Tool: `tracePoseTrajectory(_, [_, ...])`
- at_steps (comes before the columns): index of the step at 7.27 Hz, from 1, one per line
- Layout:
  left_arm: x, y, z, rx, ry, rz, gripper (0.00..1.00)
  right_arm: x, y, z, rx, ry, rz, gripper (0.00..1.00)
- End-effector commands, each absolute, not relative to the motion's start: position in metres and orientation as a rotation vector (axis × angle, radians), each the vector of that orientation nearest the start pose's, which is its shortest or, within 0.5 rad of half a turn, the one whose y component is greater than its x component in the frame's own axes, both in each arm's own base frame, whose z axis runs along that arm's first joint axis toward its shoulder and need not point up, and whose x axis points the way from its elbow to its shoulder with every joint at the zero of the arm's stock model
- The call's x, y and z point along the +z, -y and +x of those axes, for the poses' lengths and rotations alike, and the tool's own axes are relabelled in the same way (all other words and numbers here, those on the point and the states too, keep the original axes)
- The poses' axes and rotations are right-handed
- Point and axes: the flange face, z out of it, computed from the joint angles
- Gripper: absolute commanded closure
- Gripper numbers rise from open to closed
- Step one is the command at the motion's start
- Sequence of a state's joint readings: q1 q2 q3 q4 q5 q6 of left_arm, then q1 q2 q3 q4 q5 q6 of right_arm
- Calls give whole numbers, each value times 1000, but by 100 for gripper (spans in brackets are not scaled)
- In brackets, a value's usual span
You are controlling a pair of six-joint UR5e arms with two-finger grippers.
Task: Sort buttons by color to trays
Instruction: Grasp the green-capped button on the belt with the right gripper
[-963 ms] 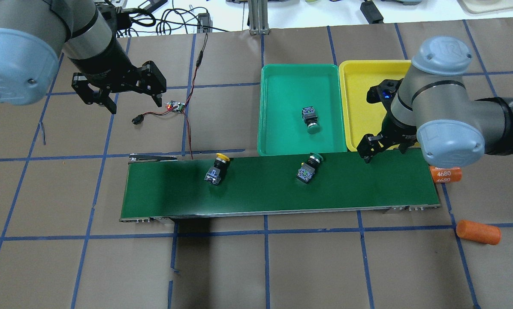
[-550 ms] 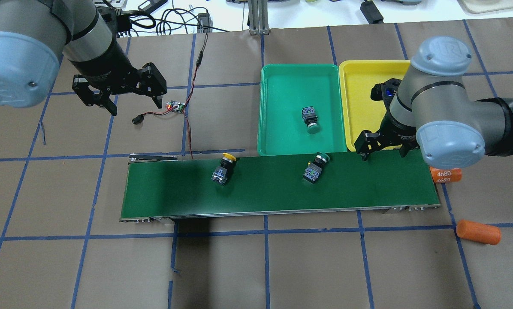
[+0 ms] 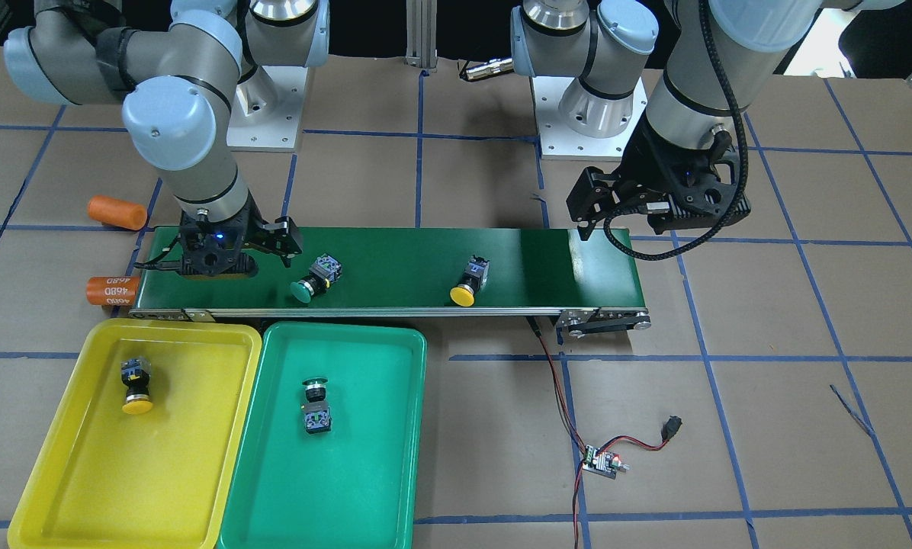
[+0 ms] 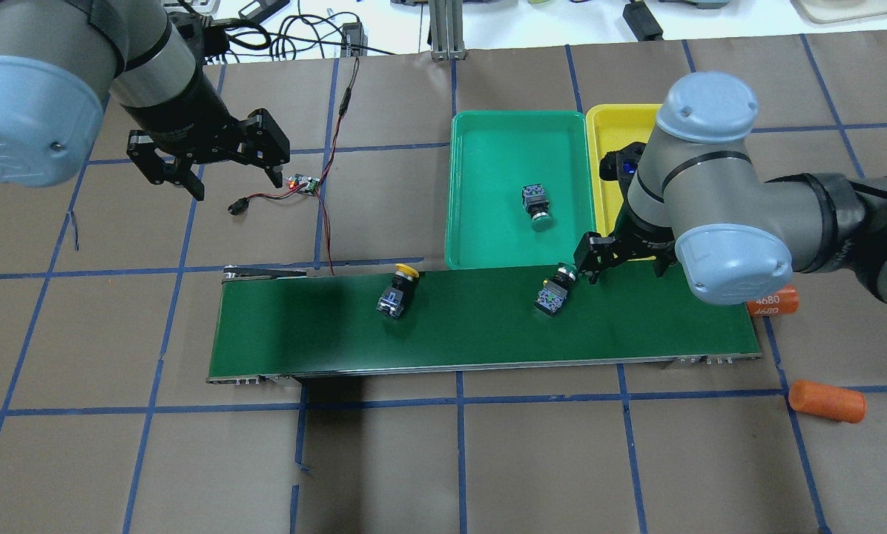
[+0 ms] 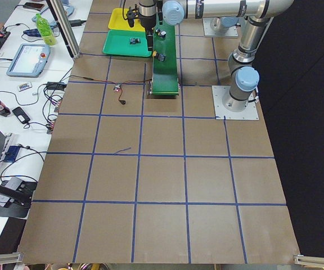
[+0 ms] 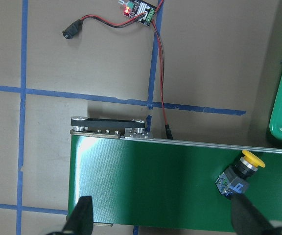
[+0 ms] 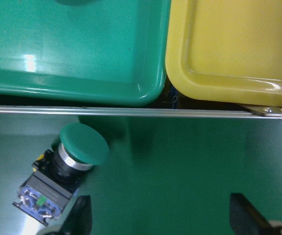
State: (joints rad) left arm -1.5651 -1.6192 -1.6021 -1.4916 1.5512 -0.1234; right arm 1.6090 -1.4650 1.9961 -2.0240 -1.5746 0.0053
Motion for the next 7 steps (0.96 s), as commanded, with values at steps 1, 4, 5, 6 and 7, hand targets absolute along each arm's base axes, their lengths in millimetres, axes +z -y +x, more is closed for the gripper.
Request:
tracePoseTrajectory(1, [455, 513, -132, 5, -3156, -216, 0, 273, 471, 156, 130, -3145, 21, 0])
tracePoseTrajectory(4, [456, 513, -133, 2, -3156, -216, 0, 271, 471, 156, 137, -3142, 22, 0])
tracePoseTrajectory(5, [456, 513, -133, 2, -3156, -216, 0, 271, 471, 157, 137, -3142, 17, 0])
tracePoseTrajectory(6, [455, 513, -133, 4, -3154, -213, 0, 268, 471, 156, 130, -3142, 22, 0])
tracePoseTrajectory(7, [456, 513, -133, 2, -3156, -213, 0, 262, 476, 156, 125, -3142, 22, 0])
